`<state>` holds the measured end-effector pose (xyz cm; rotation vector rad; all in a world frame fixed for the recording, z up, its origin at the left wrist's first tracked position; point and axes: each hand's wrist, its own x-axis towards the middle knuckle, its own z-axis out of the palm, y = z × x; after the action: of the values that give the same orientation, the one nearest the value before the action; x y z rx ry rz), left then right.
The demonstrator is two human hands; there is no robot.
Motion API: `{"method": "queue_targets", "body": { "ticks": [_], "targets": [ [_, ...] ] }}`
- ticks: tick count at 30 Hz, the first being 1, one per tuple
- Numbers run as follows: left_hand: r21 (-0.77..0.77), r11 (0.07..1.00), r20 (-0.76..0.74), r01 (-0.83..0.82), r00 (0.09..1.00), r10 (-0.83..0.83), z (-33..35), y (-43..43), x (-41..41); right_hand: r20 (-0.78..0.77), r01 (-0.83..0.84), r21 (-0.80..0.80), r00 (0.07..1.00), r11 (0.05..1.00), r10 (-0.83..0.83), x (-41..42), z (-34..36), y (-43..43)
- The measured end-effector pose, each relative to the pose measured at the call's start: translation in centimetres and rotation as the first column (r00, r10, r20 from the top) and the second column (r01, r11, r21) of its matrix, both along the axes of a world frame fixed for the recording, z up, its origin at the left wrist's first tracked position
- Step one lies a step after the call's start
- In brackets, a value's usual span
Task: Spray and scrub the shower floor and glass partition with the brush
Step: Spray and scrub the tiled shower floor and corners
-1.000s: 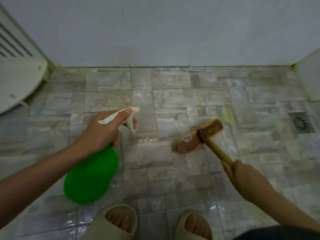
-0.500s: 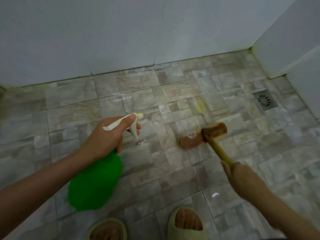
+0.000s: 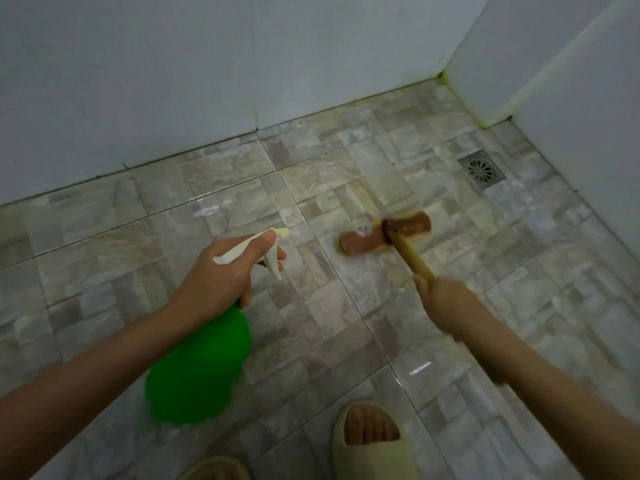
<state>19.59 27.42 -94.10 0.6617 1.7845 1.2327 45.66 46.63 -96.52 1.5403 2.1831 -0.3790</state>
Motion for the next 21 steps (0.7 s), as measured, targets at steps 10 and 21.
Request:
{"method": "queue_targets", "body": {
  "ticks": [10,21],
  "targets": [
    [-0.037,0.989,-0.001,0.144,0.99,-0.144,0.8,2.3,2.4,0.088,0.088,-0.036,0.993,0.995,-0.084,8.9,1.4,-9.5],
    [-0.094,0.93,-0.033,0.355,0.933,-0.36,0.2,5.1,5.9,-0.083,0.287,-0.01,0.954,0.958,-0.287,7.8,-0.6,-1.1]
  ]
}}
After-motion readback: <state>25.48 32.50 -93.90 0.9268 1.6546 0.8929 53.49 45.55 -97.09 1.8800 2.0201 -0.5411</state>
